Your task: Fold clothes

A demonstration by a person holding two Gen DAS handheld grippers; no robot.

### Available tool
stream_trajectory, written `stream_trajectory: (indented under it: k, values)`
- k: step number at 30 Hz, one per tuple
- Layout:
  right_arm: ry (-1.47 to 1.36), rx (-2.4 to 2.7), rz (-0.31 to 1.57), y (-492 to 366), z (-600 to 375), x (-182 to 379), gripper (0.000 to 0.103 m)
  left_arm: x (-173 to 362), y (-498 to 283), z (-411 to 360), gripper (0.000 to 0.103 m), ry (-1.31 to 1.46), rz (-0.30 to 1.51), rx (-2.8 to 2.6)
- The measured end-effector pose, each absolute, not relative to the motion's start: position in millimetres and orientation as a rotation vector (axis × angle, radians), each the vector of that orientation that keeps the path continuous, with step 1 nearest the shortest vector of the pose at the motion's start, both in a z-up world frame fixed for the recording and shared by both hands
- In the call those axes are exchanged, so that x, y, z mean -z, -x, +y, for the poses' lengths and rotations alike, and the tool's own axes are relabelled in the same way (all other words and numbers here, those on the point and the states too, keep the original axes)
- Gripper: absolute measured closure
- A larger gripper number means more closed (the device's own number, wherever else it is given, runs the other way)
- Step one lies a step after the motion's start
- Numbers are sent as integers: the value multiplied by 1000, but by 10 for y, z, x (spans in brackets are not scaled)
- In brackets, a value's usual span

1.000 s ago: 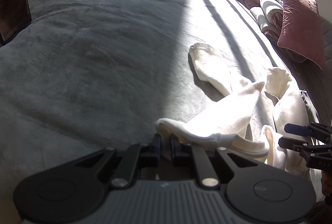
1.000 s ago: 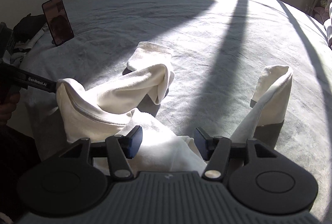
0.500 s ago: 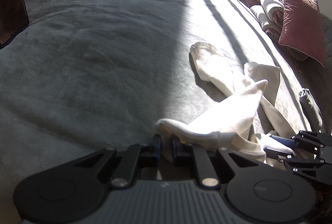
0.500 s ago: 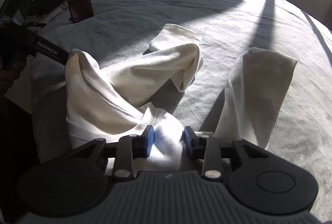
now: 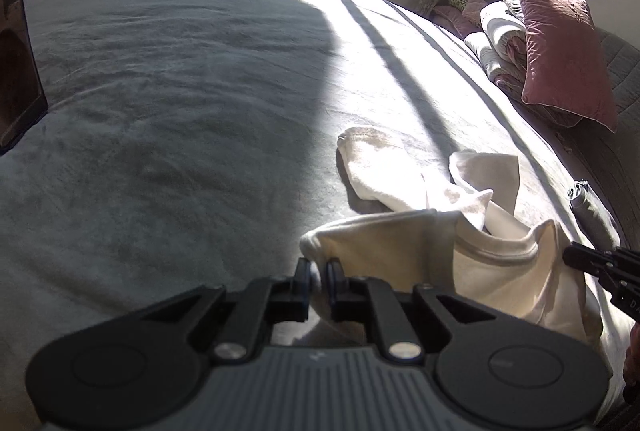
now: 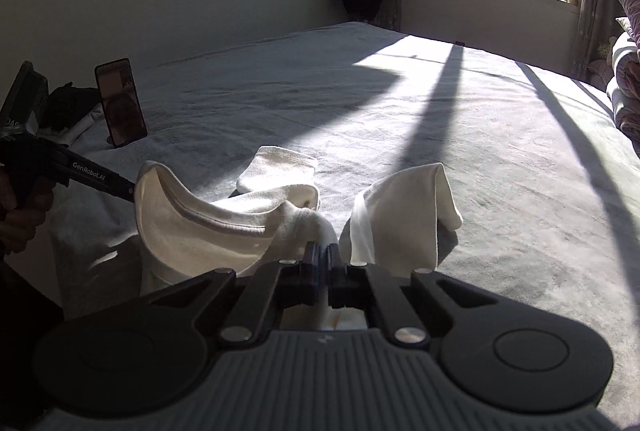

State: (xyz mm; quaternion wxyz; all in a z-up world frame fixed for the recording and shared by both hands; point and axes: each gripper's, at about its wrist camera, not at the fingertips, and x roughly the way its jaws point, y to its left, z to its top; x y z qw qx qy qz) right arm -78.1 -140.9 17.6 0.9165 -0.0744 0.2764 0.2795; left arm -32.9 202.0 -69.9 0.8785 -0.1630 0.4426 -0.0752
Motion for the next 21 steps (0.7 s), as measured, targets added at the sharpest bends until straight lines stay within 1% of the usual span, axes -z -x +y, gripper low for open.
stream_trajectory:
  k: [2,5,6,9,10,11,12,16,17,18,19,20,21]
  values:
    - [163,-527,554,767,-1460,-180,99,683,327,2011,94,330,916,159]
    - [161,-464,550,714,-1530,-166,103,675,319,2024,93,323,913,168]
    - [169,-432,551,694,-1561,-152,103,673,322,2047,90,330,912,175]
    - [129,-414,575,617,-1665,-120,103,641,338,2133,78,361,896,194]
    - [94,-426,588,594,-1713,-116,103,626,341,2173,71,380,880,191]
    - [54,-447,597,578,-1750,-119,103,614,341,2207,68,399,867,189]
    - [16,-469,604,564,-1781,-124,90,614,328,2218,67,419,862,191]
    - [-102,-550,637,500,-1822,-138,84,718,250,2208,68,453,901,194]
    - [-112,-564,645,485,-1810,-132,73,736,242,2185,68,444,905,194]
    - [-116,-573,652,473,-1796,-124,57,752,235,2164,68,435,907,195]
    - [-115,-575,654,466,-1776,-111,51,759,233,2154,68,429,905,197]
    - [-107,-573,665,451,-1753,-88,49,767,232,2144,68,422,903,199]
    - [-97,-572,681,432,-1730,-61,49,774,230,2136,68,417,900,200]
